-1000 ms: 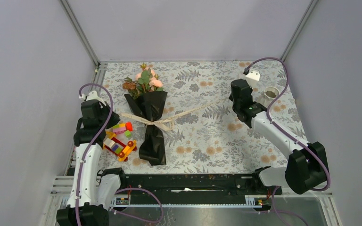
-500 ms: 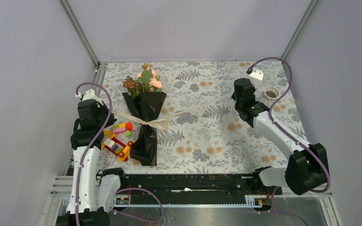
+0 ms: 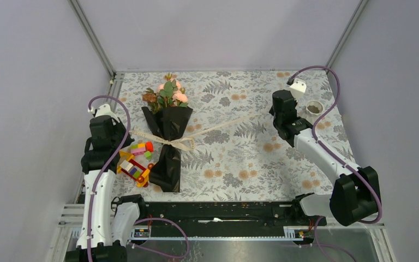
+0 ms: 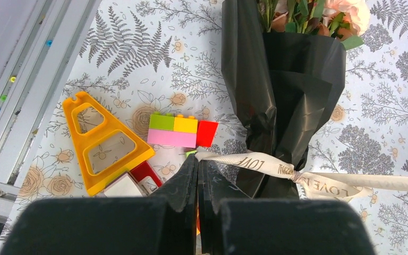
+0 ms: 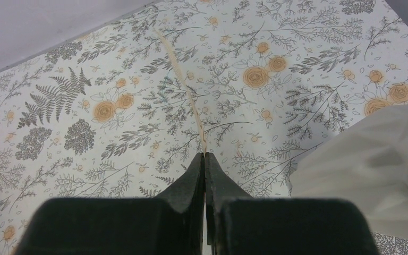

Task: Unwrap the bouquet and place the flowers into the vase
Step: Untie the ribbon from the wrapping paper.

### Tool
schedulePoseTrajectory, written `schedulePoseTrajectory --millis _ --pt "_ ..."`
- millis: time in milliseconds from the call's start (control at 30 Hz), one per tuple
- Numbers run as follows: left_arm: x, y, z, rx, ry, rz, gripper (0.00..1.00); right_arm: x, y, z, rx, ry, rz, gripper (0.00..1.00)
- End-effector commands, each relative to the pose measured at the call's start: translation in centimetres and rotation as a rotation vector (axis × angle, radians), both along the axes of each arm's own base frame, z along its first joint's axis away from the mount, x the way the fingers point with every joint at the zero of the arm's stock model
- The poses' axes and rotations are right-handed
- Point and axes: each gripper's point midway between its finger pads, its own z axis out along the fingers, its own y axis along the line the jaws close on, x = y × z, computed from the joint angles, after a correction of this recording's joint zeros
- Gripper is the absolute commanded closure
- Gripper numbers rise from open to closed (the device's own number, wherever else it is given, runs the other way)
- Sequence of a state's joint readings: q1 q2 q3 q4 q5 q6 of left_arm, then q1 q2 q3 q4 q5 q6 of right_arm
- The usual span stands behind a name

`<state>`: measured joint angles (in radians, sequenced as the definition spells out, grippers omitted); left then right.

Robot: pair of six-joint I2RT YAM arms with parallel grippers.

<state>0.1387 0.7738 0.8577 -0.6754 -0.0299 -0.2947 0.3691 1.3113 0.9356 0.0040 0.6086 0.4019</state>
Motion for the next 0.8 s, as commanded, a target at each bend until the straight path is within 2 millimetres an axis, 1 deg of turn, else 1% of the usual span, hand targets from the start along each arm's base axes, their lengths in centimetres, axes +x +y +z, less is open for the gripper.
schedulePoseTrajectory --millis 0,267,333,500,767 --pt "0.7 0.3 2.2 0.022 -0.061 -0.009 1.0 0.5 -0.9 4.0 0.006 -0.088 -0.03 1.0" --pt "1.6 -2.3 0.4 -0.094 -0.035 -0.104 1.0 0.9 -1.6 5.0 -0.005 -0.105 -0.043 1.0" --pt "1.8 -2.6 0.1 -0.115 -0.036 -0.112 1.0 1.0 -1.9 5.3 -0.01 -0.111 -0.049 1.0" --pt "1.9 -2.5 -0.4 -0.117 -0.028 -0.111 1.0 1.3 -2.5 6.0 -0.02 -0.119 -0.063 1.0" --pt "1.8 -1.1 -1.8 -0.067 0.02 -0.053 1.0 1.6 -3.8 6.5 -0.024 -0.127 -0.093 1.0"
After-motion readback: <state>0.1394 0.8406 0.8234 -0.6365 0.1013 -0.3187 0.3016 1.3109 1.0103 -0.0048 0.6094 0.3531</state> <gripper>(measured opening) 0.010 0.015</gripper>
